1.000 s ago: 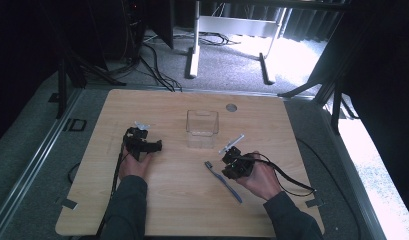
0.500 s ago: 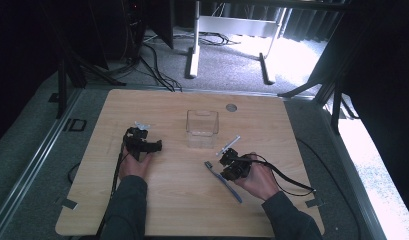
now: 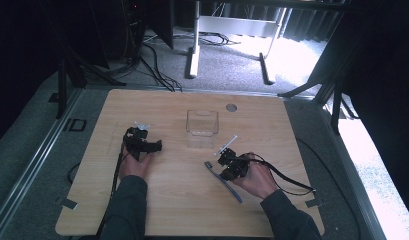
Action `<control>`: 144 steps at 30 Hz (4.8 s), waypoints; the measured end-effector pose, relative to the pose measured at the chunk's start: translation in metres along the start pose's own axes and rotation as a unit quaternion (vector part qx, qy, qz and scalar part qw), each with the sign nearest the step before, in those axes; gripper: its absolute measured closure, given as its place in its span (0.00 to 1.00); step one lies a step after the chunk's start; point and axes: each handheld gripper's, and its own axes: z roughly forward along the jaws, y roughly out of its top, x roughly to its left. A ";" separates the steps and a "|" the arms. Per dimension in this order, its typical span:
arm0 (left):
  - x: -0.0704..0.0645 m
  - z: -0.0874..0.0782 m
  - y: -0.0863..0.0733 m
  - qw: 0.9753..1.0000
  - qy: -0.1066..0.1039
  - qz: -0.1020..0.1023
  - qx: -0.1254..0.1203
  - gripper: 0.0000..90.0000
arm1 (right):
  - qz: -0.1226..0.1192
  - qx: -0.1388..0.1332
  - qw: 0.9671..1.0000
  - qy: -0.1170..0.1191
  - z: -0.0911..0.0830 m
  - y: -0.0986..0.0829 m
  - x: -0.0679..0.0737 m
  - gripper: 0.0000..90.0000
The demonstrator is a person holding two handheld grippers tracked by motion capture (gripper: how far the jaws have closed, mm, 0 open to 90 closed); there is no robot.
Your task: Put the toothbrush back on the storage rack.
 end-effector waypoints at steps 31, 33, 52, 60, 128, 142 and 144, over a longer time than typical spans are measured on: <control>0.000 0.000 0.000 1.000 0.000 0.000 0.000 0.06 | 0.000 0.023 1.000 0.004 0.013 0.006 -0.002 0.82; 0.000 0.000 0.000 1.000 0.000 0.000 0.000 0.06 | 0.000 0.024 1.000 0.005 0.013 0.006 -0.002 0.82; 0.000 0.000 0.000 1.000 0.000 0.000 0.000 0.06 | -0.003 0.040 0.999 0.004 0.021 0.008 -0.003 0.84; 0.000 0.000 0.000 1.000 0.000 0.000 0.000 0.06 | -0.005 0.047 0.999 0.004 0.023 0.010 -0.004 0.84; 0.000 0.000 0.000 1.000 0.000 0.000 0.000 0.06 | 0.022 0.006 0.999 0.045 0.010 0.017 -0.018 0.91; 0.000 0.000 0.000 1.000 0.000 0.000 0.000 0.06 | 0.038 -0.039 0.997 0.048 -0.007 0.018 -0.025 0.91; 0.000 0.000 0.000 1.000 0.000 0.000 0.000 0.06 | 0.040 -0.046 0.997 0.049 -0.009 0.018 -0.026 0.91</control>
